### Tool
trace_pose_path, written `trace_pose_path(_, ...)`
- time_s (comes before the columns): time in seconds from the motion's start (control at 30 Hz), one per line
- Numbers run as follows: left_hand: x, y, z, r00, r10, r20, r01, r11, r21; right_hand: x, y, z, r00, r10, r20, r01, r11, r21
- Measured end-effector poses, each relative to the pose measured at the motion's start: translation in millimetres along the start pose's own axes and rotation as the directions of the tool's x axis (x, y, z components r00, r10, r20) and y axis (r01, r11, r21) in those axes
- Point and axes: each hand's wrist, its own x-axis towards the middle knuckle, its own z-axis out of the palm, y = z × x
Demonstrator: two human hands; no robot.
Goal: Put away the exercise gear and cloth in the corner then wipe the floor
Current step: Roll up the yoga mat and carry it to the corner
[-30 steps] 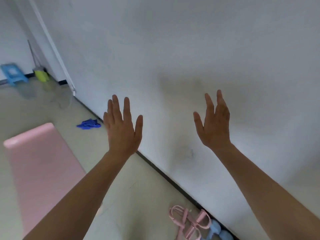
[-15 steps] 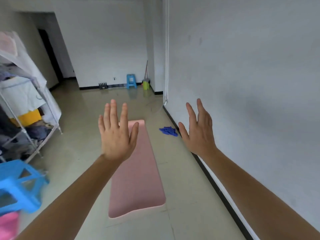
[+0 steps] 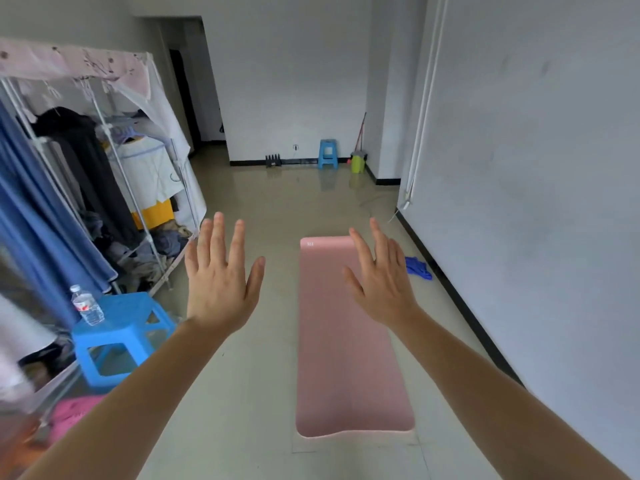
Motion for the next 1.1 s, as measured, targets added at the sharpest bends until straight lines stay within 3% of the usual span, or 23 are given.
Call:
trace_pose_path(0.2,63.1,-49.5,99.1,0.996,-0.007,0.084,0.008,1.000,-0.009,81.3,11.2,99.6,1.000,0.004,-0.024,-0.003,1.000,0.017)
trace_pose_path(0.4,185.9,-110.2,188.2,0.992,-0.034,0.120,0.029,0.999,0.044,210.5,30.4,211.0,0.999,0.032,0.001,-0.032,0.997,0.071)
trace_pose_path(0.57,285.3,-173.8,232.9,0.997,-0.012,0.070,0.006,0.996,0.091,329.6,20.8,284.9,0.997,0.052,0.051,-0.057,0.993,0.100)
trace_pose_path(0.77,355.0,-274.7,320.1,0.994,-0.076,0.084,0.069,0.994,0.090,436.3,-11.8,404.4,0.989,-0.031,0.144,0.017,0.995,0.098)
trace_pose_path(1.1,538.7,-452.1,482.6,0.988,-0.060,0.143,0.059,0.998,0.008,637.3,-49.3,590.6,0.977,0.048,0.209,-0.049,0.999,-0.004)
